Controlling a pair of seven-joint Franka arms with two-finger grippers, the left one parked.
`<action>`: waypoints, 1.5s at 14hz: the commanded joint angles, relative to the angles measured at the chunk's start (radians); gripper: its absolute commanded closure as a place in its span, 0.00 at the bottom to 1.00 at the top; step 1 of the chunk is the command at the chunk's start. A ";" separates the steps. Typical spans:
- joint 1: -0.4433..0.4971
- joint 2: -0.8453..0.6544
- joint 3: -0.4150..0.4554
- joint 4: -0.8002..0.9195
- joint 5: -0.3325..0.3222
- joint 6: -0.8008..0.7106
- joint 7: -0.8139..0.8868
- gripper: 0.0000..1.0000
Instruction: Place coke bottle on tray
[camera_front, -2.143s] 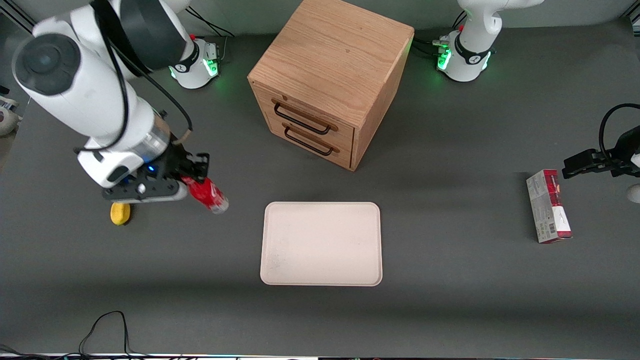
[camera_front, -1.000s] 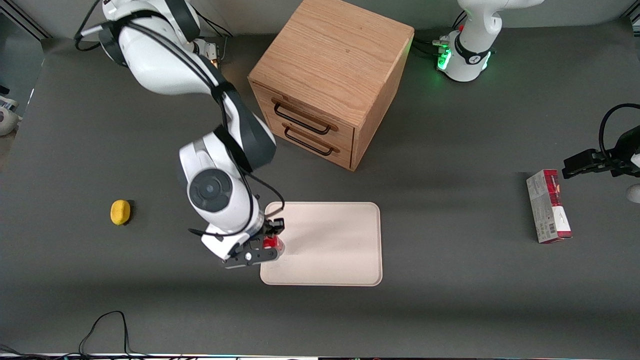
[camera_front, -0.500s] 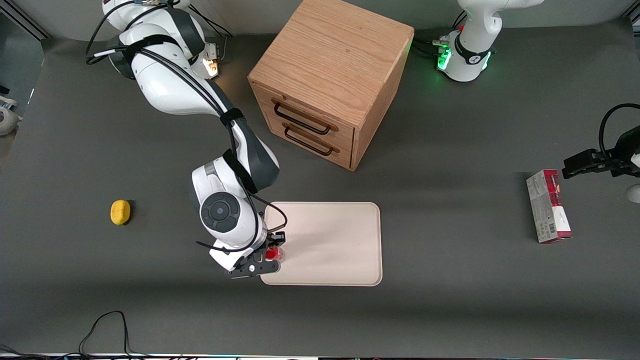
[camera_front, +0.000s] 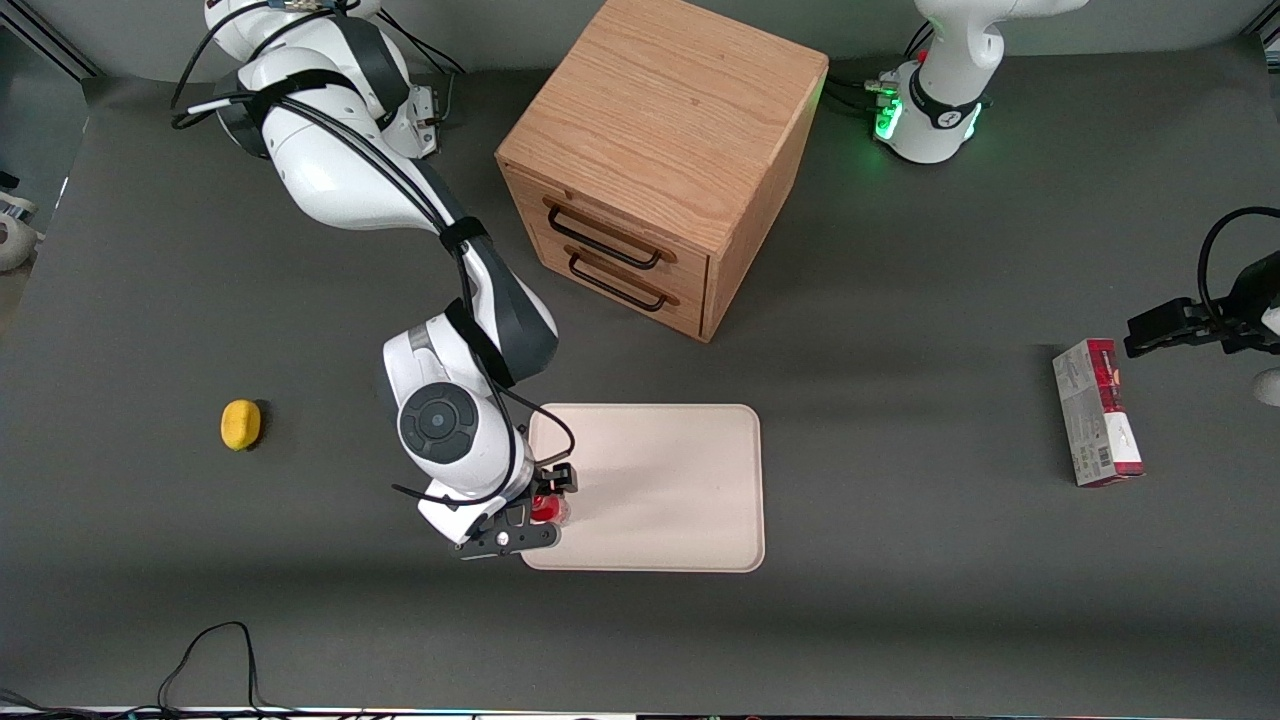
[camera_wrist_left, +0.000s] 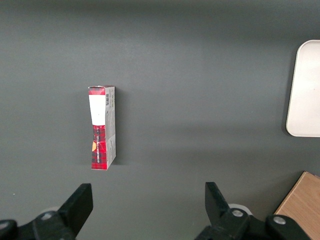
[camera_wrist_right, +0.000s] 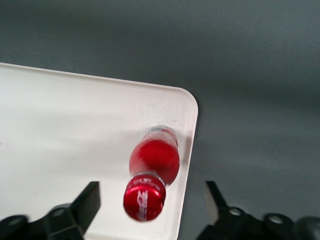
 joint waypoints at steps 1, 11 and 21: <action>0.001 -0.105 0.006 -0.003 -0.012 -0.108 0.017 0.00; -0.028 -0.545 -0.117 -0.171 -0.007 -0.479 -0.128 0.00; -0.393 -0.883 -0.116 -0.672 0.068 -0.240 -0.457 0.00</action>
